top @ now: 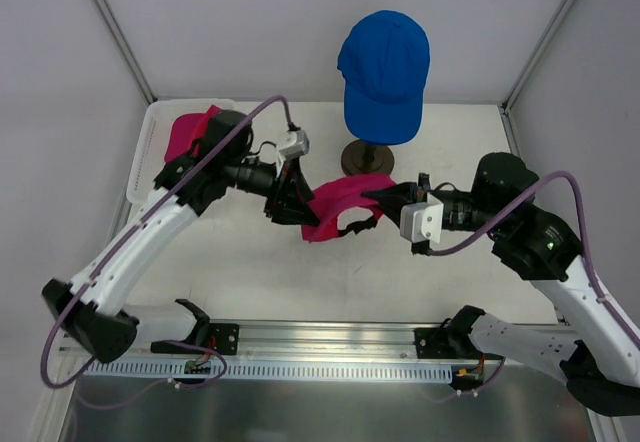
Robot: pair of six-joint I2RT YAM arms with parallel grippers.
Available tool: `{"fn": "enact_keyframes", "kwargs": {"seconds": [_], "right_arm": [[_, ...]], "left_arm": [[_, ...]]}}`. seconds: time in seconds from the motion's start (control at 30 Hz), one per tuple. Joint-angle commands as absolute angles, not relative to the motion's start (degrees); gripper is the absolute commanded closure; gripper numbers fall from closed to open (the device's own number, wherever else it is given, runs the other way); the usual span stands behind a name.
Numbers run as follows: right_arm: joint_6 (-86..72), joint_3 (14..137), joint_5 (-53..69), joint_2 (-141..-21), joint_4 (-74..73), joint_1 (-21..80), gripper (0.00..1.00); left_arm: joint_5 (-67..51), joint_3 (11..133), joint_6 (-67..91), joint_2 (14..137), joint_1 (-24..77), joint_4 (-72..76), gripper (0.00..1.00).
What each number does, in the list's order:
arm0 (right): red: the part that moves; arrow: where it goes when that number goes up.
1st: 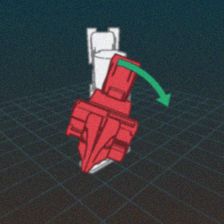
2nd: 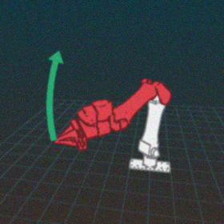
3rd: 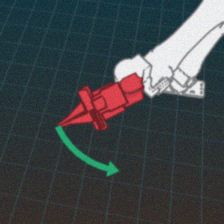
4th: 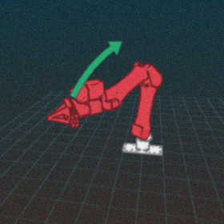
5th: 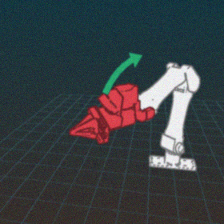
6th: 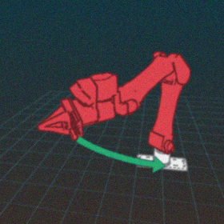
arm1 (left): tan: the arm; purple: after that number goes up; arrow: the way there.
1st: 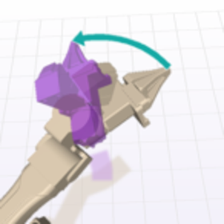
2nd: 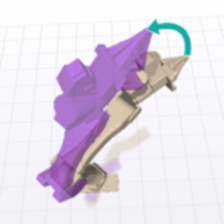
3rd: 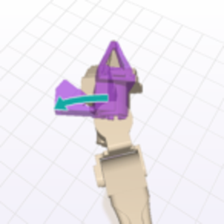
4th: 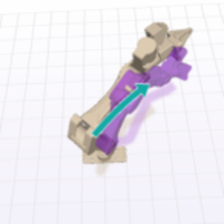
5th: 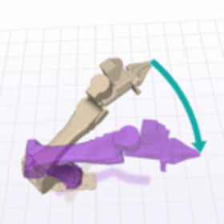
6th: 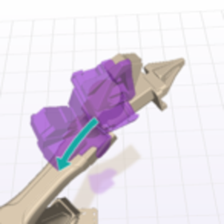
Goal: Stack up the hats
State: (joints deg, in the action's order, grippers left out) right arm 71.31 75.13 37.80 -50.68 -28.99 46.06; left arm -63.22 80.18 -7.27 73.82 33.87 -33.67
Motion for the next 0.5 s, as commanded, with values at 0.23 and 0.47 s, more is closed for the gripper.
{"fn": "enact_keyframes", "kwargs": {"seconds": [0.23,0.47], "right_arm": [[70.23,92.63,11.27,-53.51,-1.16,39.38,1.00],[68.55,99.49,7.03,-63.09,20.71,34.12,1.00]], "left_arm": [[-29.87,58.73,-31.53,53.88,32.70,-16.79,0.13],[-35.94,59.94,-47.27,60.53,38.31,-14.07,0.17]]}}
